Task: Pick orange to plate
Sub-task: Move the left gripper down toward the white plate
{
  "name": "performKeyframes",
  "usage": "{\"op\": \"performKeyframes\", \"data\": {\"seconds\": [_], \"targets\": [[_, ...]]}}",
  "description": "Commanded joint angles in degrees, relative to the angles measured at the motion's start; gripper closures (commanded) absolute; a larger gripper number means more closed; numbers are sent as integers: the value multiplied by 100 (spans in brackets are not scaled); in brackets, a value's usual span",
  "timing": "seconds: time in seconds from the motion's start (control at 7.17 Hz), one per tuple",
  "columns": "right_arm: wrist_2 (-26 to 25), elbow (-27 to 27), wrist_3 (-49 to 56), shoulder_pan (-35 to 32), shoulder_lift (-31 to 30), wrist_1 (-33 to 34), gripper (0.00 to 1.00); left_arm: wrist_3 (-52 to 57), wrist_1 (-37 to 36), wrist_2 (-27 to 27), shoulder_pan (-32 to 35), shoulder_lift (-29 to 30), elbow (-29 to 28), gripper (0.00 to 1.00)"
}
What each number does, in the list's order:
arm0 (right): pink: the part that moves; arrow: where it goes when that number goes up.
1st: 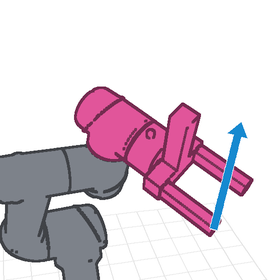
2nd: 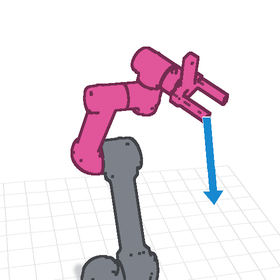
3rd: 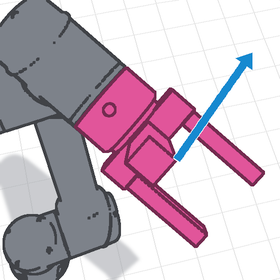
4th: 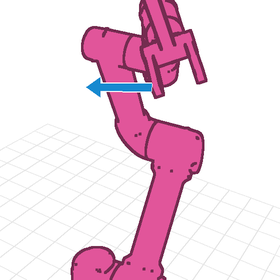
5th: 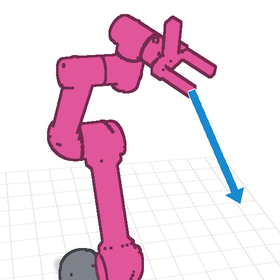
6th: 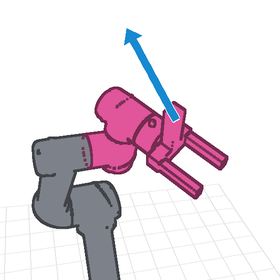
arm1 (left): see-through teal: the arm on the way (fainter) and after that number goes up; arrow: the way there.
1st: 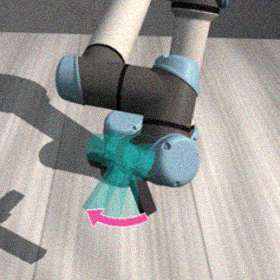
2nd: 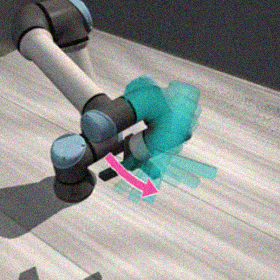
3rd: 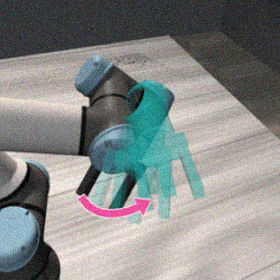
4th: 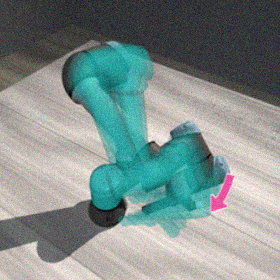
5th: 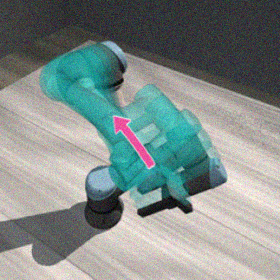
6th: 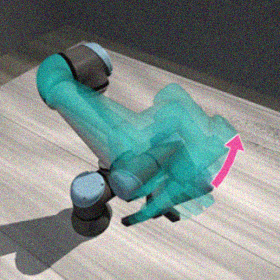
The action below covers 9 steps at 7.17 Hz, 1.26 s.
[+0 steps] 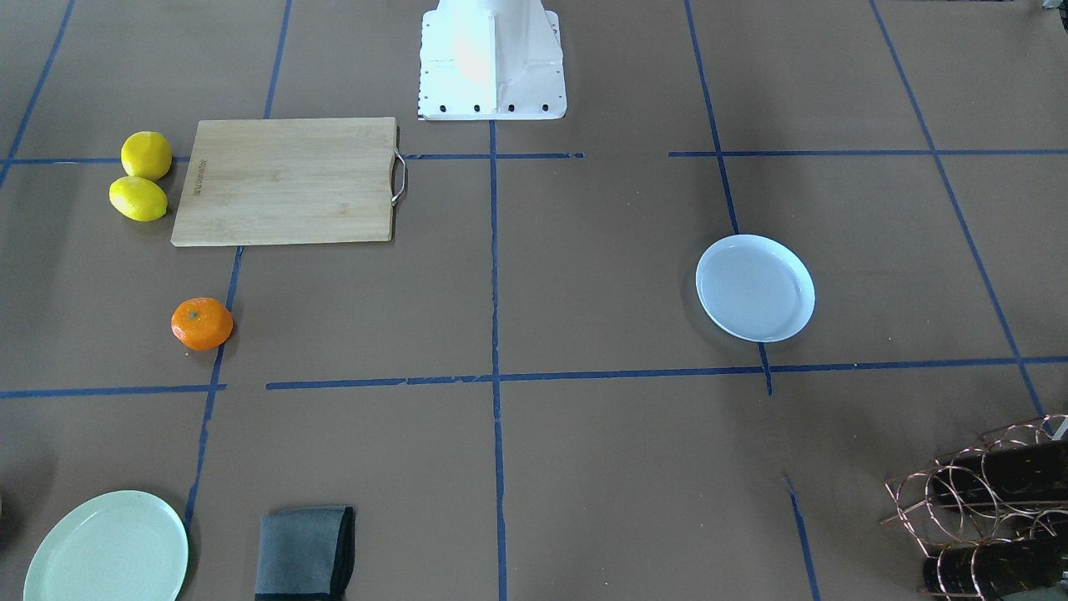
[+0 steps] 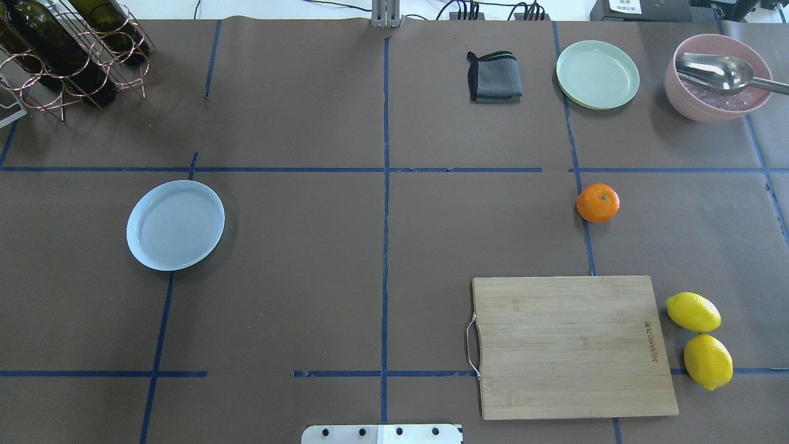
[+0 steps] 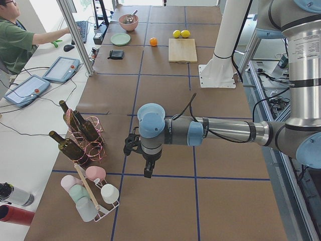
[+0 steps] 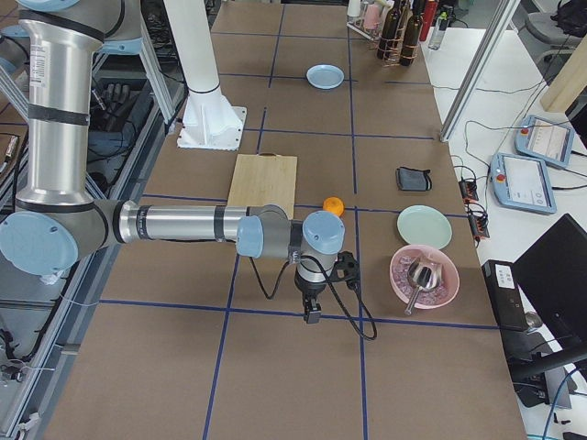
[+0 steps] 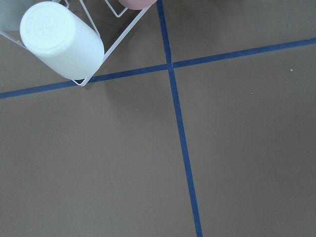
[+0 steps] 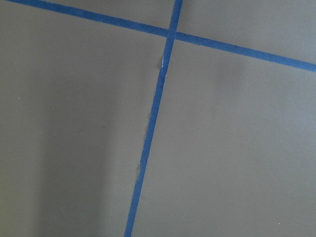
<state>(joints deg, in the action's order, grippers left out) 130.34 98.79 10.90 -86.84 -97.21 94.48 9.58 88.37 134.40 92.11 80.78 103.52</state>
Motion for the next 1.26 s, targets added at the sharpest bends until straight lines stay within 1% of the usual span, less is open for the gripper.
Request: {"op": "performKeyframes", "data": {"seconds": [0.0, 0.14, 0.42, 0.56, 0.7, 0.84, 0.98, 1.12], "targets": [[0, 26, 0, 0, 0, 0, 0, 0, 4, 7, 0, 8, 2, 0], [0, 131, 0, 0, 0, 0, 0, 0, 22, 7, 0, 8, 19, 0], [0, 158, 0, 61, 0, 0, 0, 0, 22, -10, -9, 17, 89, 0], [-9, 176, -17, 201, 174, -9, 0, 0, 379, -19, -70, 52, 98, 0], [-18, 185, -44, 202, 559, -9, 0, -9, 1035, -45, -88, 104, 72, 0], [-18, 237, -53, 202, 737, -17, 0, -87, 2190, -37, -88, 349, -137, 0], [-35, 333, -70, 202, 747, -44, 0, -88, 3150, -11, -79, 316, -226, 0], [-18, 334, -218, 202, 773, -140, 0, -192, 3760, -11, -114, 377, -410, 0]]}}
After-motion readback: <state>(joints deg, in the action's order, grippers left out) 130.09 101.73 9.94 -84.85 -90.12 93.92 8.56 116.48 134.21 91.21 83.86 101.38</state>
